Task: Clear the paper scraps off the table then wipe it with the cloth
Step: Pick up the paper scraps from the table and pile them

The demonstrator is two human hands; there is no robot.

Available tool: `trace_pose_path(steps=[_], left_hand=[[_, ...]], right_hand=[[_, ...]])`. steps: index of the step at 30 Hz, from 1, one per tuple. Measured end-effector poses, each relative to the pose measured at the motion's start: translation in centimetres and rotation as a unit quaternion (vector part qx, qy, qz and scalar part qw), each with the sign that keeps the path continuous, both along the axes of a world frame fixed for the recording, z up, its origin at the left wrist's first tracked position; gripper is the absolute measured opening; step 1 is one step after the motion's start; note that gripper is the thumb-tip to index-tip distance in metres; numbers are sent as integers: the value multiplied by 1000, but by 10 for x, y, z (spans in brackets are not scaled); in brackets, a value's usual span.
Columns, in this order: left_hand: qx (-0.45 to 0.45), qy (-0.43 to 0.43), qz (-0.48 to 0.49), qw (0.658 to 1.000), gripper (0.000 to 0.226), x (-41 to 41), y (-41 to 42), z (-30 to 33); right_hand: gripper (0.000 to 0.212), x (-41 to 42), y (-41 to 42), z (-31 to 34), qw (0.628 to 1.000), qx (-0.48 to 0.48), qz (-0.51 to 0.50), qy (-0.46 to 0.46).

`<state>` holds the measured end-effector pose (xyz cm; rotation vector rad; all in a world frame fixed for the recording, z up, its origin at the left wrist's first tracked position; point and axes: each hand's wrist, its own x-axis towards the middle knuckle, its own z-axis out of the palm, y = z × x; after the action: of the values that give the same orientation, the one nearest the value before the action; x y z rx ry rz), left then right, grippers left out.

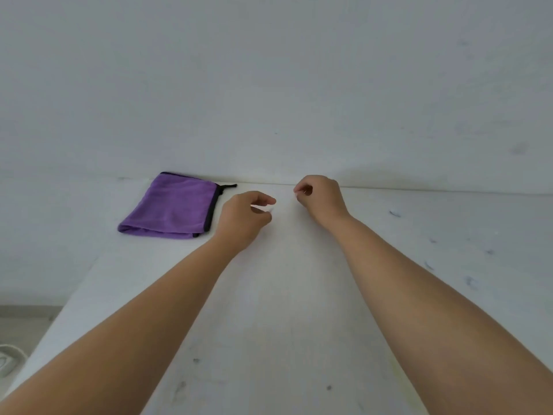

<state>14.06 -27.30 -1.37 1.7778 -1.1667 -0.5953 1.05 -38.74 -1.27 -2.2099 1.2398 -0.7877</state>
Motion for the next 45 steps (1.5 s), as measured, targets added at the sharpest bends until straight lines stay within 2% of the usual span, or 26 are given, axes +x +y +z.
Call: trace_pose_path(steps=[2,5,9,12,15,20,22,26,28,31,34,37,42,45], left_hand=[[-4,8,-33,999,28,-13,-2,5],[-5,26,-75,997,24,-44,-5,15],[-2,36,-142,989,12,-92,-14,27],[-5,19,-168,986,11,-129,-25,32],[14,-63,-213,975,12,-165,-35,31],[96,-250,-306,914,33,-214,-54,31],[126,-277,-330,893,36,-222,-60,28],[104,-285,-371,878,20,-219,-68,23],[59,-280,-359,889,15,-210,-71,22],[-17,-237,-263,935,7,-188,-82,22],[-4,-190,-181,965,5,-172,-102,22],[25,-193,-172,966,4,-171,-122,22],[51,-260,-228,937,6,-190,-138,21],[63,-325,-240,913,10,-200,-141,20]], right_hand=[[15,-24,6,5,995,47,-45,-82],[23,-72,13,12,974,109,-91,-174],[23,-142,21,20,964,143,-120,-190],[14,-187,24,26,968,160,-128,-143],[16,-219,23,30,976,151,-135,-82],[22,-246,15,23,986,70,-137,70],[23,-248,11,19,986,43,-127,98],[23,-243,2,16,987,16,-85,135],[23,-239,-2,15,984,4,-58,170],[20,-237,-10,11,976,-29,-16,216],[30,-234,-17,9,970,-31,5,240],[30,-234,-18,9,978,-28,-13,208],[16,-254,-14,17,995,31,-87,44],[20,-273,-5,20,992,83,-89,-40]])
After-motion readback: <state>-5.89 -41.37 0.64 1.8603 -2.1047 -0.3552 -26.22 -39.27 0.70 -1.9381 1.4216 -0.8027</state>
